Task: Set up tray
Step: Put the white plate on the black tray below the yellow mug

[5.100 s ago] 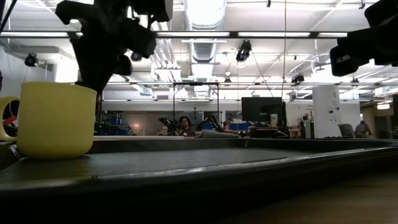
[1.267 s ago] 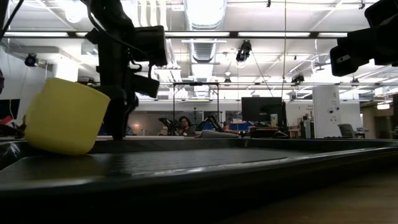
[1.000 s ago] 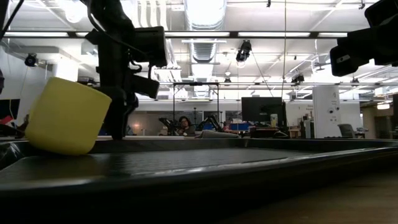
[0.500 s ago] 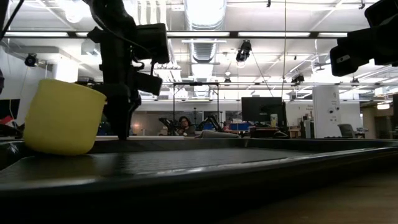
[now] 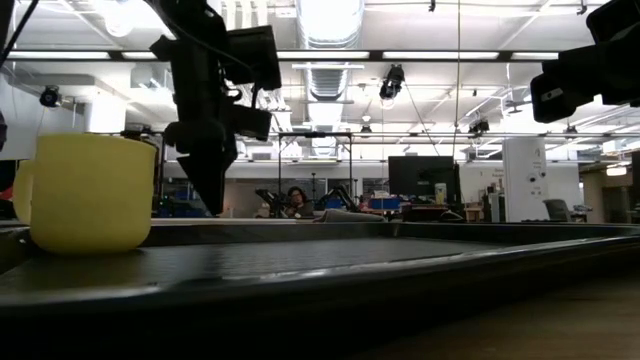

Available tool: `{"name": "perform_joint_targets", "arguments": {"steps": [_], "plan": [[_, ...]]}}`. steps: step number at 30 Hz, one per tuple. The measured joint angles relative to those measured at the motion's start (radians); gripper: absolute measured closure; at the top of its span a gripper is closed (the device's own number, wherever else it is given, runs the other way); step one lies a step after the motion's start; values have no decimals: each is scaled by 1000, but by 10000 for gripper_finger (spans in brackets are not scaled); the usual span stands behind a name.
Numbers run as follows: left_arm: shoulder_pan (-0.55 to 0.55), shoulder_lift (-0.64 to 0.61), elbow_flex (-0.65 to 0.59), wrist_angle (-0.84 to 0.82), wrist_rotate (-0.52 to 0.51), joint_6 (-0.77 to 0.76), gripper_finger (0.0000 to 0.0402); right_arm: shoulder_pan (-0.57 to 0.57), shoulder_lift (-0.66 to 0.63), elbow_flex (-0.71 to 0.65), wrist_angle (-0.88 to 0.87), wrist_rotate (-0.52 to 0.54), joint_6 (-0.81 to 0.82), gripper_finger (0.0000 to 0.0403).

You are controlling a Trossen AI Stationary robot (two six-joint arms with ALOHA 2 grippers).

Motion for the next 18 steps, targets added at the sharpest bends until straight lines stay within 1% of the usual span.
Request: {"name": "perform_joint_targets", "arguments": {"steps": [6, 14, 18], "plan": [[33, 0, -23, -4, 2, -4, 315, 0, 0, 0, 0, 0, 0, 335], [33, 0, -23, -6, 7, -4, 315, 0, 0, 0, 0, 0, 0, 335], [34, -1, -23, -8, 35, -7, 315, 0, 0, 0, 0, 0, 0, 335]]}}
